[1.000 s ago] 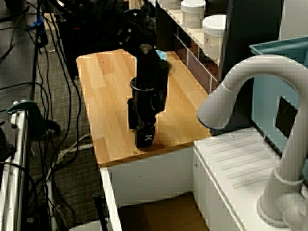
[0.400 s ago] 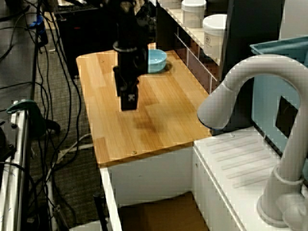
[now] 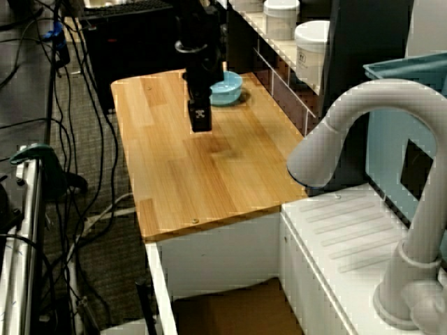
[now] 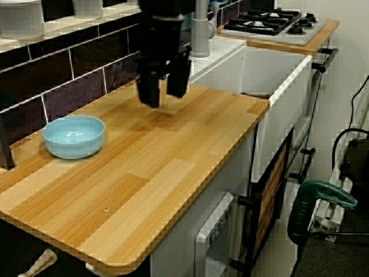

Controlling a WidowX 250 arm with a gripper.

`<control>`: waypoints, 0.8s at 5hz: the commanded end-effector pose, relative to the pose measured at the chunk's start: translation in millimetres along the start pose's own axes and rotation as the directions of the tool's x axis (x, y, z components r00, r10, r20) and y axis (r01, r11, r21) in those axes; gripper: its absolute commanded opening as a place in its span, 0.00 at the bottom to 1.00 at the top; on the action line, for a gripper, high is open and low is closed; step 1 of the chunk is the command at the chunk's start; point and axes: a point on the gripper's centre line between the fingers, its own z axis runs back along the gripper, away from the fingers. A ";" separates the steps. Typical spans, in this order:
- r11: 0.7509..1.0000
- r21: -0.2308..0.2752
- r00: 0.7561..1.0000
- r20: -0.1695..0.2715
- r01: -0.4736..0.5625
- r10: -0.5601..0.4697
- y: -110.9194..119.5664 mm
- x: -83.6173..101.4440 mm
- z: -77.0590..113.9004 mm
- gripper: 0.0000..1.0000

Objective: Push into sink

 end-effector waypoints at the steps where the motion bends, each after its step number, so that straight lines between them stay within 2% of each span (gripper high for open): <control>1: 0.984 0.056 0.980 0.091 0.170 -0.175 45.0 37.8 23.9 1.00; 3: 0.975 0.071 0.973 0.085 0.210 -0.216 58.7 28.2 37.0 1.00; 4: 0.979 0.078 0.978 0.075 0.190 -0.195 64.8 23.7 26.2 1.00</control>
